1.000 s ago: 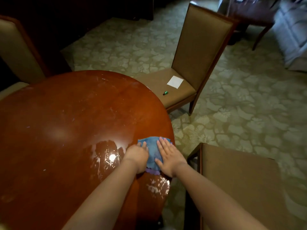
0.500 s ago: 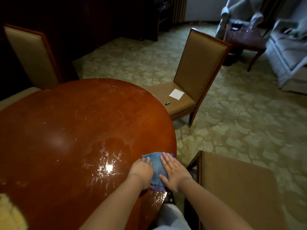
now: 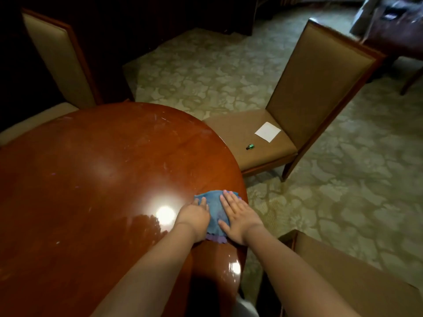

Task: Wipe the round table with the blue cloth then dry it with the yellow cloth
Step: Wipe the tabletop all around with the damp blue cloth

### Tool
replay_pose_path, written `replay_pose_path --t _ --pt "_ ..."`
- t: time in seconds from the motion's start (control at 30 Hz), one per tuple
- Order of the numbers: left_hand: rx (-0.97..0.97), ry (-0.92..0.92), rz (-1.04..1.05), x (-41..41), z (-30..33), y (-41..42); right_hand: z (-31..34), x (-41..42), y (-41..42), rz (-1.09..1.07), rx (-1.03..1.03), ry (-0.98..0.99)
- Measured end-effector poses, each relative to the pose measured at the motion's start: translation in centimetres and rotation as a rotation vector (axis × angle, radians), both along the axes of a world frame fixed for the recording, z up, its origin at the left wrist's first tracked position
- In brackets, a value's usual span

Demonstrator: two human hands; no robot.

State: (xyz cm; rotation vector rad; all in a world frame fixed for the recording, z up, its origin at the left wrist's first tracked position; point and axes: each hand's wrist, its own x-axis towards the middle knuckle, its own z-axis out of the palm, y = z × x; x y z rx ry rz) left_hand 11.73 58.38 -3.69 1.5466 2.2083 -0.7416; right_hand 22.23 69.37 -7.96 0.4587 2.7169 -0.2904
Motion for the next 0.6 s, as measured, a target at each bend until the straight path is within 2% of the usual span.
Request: replay_pose_path --t 0.2,0.3,0.6 --pt "-0.072 0.030 0.019 -3.6 0.3 5.4 -0.9 -3.2 3.1 -0.060 -0.003 0.080" --pt "-0.051 0.037 0.045 -4.6 0.0 6.3 -0.7 -3.9 3.8 -0.054 0.026 0.048" --pt "0.041 -0.030 -0.043 -4.6 0.1 2.5 0.0 -4.1 1.1 -0.104 0.061 -0.021"
